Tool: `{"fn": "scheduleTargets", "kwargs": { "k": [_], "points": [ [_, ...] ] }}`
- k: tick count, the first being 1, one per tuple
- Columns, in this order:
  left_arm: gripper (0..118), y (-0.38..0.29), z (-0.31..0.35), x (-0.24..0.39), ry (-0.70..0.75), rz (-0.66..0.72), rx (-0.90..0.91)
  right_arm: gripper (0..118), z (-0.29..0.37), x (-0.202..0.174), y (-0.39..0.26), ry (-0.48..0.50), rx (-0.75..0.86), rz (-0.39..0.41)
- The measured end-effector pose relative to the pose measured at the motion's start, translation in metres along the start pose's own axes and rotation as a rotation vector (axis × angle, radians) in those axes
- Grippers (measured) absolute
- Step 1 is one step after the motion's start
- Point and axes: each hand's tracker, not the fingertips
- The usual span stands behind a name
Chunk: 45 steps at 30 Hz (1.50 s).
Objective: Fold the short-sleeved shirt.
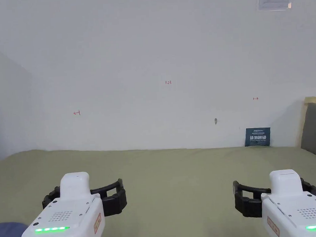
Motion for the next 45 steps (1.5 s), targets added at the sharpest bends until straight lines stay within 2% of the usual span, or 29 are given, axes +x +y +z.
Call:
{"fn": "scheduleTargets", "kwargs": {
  "k": [8, 14, 36, 45],
  "points": [
    [118, -0.003, -0.002, -0.002, -0.003, 0.013, -0.015, 118, 0.0, 0.001, -0.001, 0.007, -0.014, -0.017],
    [118, -0.004, -0.001, 0.002, 0.005, -0.031, -0.019, 118, 0.0, -0.001, -0.001, 0.01, -0.019, -0.006],
    [118, -0.012, 0.0, 0.001, 0.044, -0.043, -0.028, 118, 0.001, -0.004, -0.011, 0.0, -0.029, 0.011],
    [118, -0.011, -0.001, 0.001, 0.037, -0.035, -0.031, 118, -0.001, -0.001, -0.008, 0.0, -0.034, -0.008]
  ]
}}
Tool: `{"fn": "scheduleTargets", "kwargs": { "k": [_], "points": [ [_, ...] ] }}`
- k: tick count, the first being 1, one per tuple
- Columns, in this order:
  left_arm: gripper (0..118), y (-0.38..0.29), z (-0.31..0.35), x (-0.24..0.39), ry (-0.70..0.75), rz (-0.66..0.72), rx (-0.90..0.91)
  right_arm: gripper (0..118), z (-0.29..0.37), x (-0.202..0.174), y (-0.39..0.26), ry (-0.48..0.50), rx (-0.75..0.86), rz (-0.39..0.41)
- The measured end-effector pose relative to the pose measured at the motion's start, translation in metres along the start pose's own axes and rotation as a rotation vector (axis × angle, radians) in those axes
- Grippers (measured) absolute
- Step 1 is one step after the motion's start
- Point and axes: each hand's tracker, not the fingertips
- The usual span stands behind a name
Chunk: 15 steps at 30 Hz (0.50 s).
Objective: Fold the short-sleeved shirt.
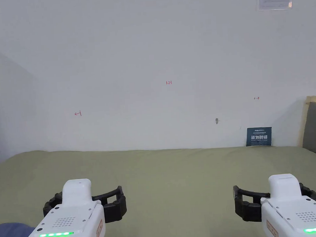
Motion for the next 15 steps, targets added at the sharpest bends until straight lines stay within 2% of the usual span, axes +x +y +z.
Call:
{"fn": "scheduleTargets", "kwargs": {
  "k": [9, 15],
  "points": [
    [118, -0.0019, -0.0009, 0.0052, -0.01, -0.04, -0.005, 118, 0.0003, 0.0061, 0.0018, -0.006, -0.001, -0.005],
    [118, -0.0016, -0.0009, 0.0049, -0.011, -0.019, -0.002, 118, 0.0, 0.0056, 0.001, -0.004, -0.001, 0.001]
  ]
}}
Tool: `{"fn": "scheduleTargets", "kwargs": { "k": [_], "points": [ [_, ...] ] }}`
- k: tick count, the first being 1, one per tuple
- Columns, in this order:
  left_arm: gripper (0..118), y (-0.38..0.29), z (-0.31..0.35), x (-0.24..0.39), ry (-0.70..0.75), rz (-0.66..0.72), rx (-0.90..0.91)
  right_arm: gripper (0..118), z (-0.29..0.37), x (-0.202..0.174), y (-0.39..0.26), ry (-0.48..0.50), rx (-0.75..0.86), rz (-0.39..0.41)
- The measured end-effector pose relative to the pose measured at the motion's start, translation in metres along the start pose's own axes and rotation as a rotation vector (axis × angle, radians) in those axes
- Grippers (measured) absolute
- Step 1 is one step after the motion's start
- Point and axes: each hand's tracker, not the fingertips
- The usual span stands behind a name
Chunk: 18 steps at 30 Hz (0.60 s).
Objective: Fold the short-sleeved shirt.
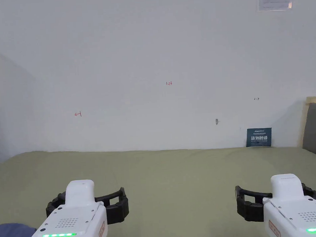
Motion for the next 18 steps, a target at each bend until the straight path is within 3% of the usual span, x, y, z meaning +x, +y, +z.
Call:
{"fn": "scheduleTargets", "kwargs": {
  "k": [13, 18],
  "points": [
    [118, 0.0048, 0.0018, -0.0028, -0.008, 0.01, 0.011, 118, 0.0008, -0.0026, -0.0013, -0.015, 0.018, 0.022],
    [118, 0.004, 0.0033, -0.0016, -0.005, 0.002, 0.025, 118, 0.0012, -0.0006, 0.0009, -0.019, 0.013, -0.004]
  ]
}}
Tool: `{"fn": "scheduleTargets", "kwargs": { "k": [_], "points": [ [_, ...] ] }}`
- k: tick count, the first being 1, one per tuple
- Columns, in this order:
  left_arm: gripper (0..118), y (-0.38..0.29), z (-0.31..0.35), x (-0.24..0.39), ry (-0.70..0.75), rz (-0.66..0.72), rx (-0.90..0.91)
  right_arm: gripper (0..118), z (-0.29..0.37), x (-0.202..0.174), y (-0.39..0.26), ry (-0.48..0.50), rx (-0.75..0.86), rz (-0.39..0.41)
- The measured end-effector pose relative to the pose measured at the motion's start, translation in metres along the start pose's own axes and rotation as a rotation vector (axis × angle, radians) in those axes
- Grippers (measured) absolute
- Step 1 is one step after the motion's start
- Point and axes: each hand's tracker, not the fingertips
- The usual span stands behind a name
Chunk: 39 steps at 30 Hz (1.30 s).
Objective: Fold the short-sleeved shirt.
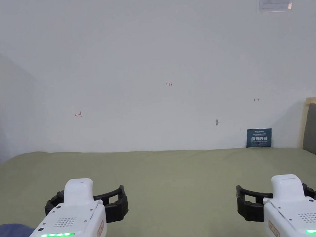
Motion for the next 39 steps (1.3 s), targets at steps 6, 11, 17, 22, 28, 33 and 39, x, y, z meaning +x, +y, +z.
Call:
{"fn": "scheduleTargets", "kwargs": {
  "k": [6, 11, 17, 22, 28, 33, 39],
  "points": [
    [118, 0.009, -0.007, 0.0, -0.029, 0.018, -0.002, 118, -0.002, 0.001, 0.002, 0.011, -0.005, -0.007],
    [118, 0.017, -0.01, 0.001, -0.019, 0.014, 0.012, 118, -0.004, -0.001, 0.005, 0.027, -0.012, 0.018],
    [118, 0.014, -0.007, 0.003, -0.033, -0.005, 0.031, 118, -0.008, 0.001, 0.01, 0.023, -0.007, -0.001],
    [118, 0.011, -0.008, 0.003, -0.028, -0.01, 0.014, 118, -0.01, 0.002, 0.01, 0.012, -0.015, -0.002],
    [40, 0.001, -0.004, 0.005, -0.004, -0.027, 0.0, 48, -0.006, 0.008, 0.004, 0.02, -0.025, -0.024],
    [0, -0.007, -0.009, 0.0, 0.009, -0.02, -0.029, 0, -0.003, 0.008, -0.012, 0.007, -0.052, -0.009],
    [0, -0.006, -0.004, -0.007, 0.018, -0.028, -0.036, 0, -0.001, 0.0, -0.003, 0.031, -0.064, 0.003]
  ]
}}
